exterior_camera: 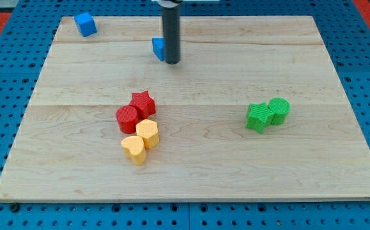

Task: Nudge the triangle to the top center

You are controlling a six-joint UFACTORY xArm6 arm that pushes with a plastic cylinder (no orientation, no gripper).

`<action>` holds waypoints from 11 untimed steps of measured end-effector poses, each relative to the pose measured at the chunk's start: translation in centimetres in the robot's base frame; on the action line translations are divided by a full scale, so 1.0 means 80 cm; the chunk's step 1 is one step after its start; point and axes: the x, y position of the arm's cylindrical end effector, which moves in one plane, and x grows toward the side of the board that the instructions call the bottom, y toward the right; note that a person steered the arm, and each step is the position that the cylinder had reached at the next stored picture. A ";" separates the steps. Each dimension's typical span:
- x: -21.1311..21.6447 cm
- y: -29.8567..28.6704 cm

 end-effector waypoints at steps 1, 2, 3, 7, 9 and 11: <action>-0.043 -0.026; -0.057 0.023; -0.048 -0.055; -0.107 0.025; -0.050 0.080; 0.032 0.107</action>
